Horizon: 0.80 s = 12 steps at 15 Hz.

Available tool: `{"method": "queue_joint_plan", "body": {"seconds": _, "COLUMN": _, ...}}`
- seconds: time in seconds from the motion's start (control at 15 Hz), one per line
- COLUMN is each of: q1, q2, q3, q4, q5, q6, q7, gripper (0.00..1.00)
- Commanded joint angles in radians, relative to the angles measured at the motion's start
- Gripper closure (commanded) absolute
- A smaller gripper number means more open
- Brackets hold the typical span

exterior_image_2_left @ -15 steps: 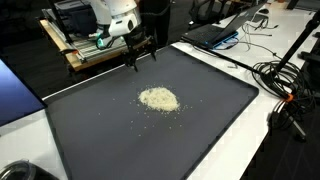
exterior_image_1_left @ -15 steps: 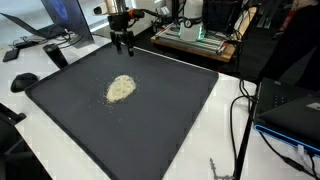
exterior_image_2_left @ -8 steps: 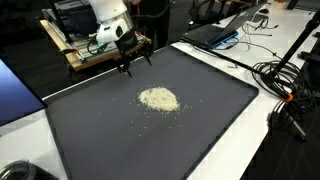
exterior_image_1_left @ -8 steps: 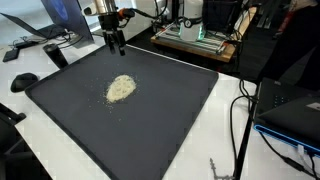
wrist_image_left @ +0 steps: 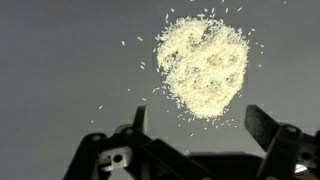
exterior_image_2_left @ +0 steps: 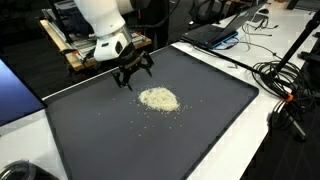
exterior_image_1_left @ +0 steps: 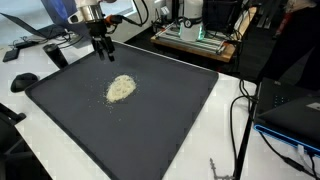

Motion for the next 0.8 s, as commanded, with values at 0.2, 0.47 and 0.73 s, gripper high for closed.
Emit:
{"method": "queue_joint_plan", "body": {"seconds": 0.2, "q1": -0.065, "q2": 0.175, "q3": 0.016, "q4": 0.258, "q5": -0.053, "q6": -0.193, "q7": -0.097, "gripper": 0.00}}
{"method": "queue_joint_plan", "body": {"seconds": 0.47, "q1": -0.076, "q2": 0.257, "q3": 0.022, "q4": 0.384, "q5": -0.096, "q6": -0.273, "q7": -0.124, "gripper": 0.00}}
{"method": "queue_joint_plan", "body": {"seconds": 0.73, "q1": -0.066, "q2": 0.326, "q3": 0.030, "q4": 0.505, "q5": -0.142, "q6": -0.342, "q7": -0.138, "gripper": 0.00}}
